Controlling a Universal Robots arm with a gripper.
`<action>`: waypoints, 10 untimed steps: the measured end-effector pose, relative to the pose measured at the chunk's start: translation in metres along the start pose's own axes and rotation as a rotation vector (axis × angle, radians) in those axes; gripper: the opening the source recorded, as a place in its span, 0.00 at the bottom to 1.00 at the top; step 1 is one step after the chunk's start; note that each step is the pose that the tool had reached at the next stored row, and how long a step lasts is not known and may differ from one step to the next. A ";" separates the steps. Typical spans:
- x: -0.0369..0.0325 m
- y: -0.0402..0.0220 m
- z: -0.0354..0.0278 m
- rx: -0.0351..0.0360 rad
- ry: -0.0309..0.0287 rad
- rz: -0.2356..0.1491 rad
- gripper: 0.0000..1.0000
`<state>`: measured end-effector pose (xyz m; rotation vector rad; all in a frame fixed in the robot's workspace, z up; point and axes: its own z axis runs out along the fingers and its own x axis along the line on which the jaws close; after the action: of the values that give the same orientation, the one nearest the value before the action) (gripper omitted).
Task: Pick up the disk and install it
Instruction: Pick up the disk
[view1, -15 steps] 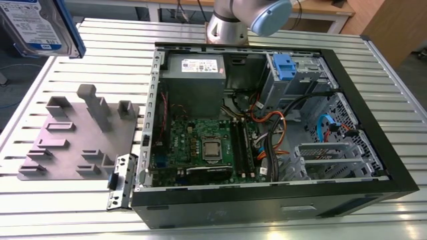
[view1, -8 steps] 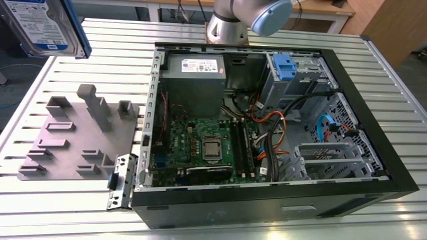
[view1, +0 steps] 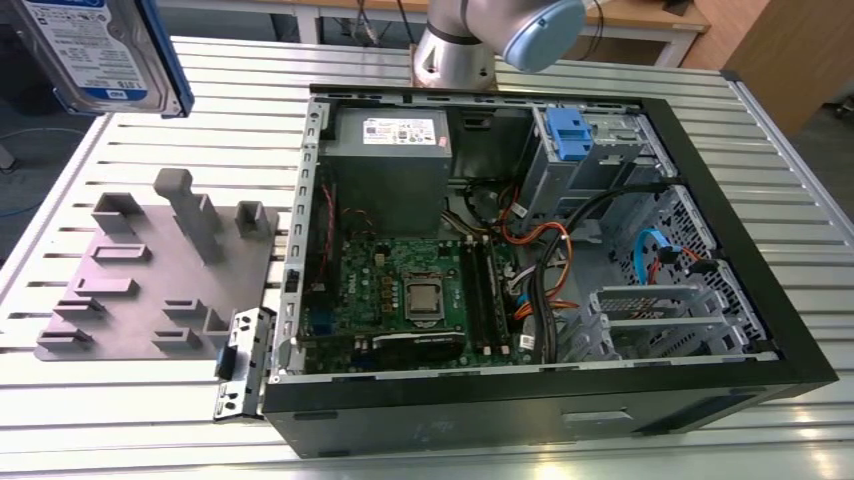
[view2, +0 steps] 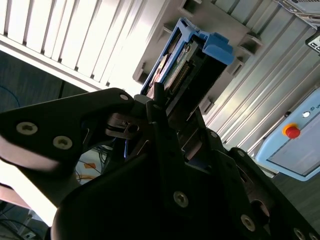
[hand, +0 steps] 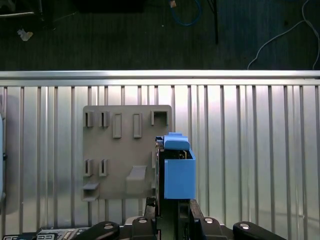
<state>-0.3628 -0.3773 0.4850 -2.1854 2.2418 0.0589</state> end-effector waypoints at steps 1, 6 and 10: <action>0.0000 -0.0012 -0.0001 -0.0001 0.0001 0.000 0.35; -0.0002 -0.0072 -0.0001 -0.0001 0.0000 0.000 0.35; -0.0003 -0.0119 -0.0002 -0.0001 0.0000 0.000 0.35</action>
<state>-0.3509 -0.3773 0.4850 -2.1854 2.2419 0.0589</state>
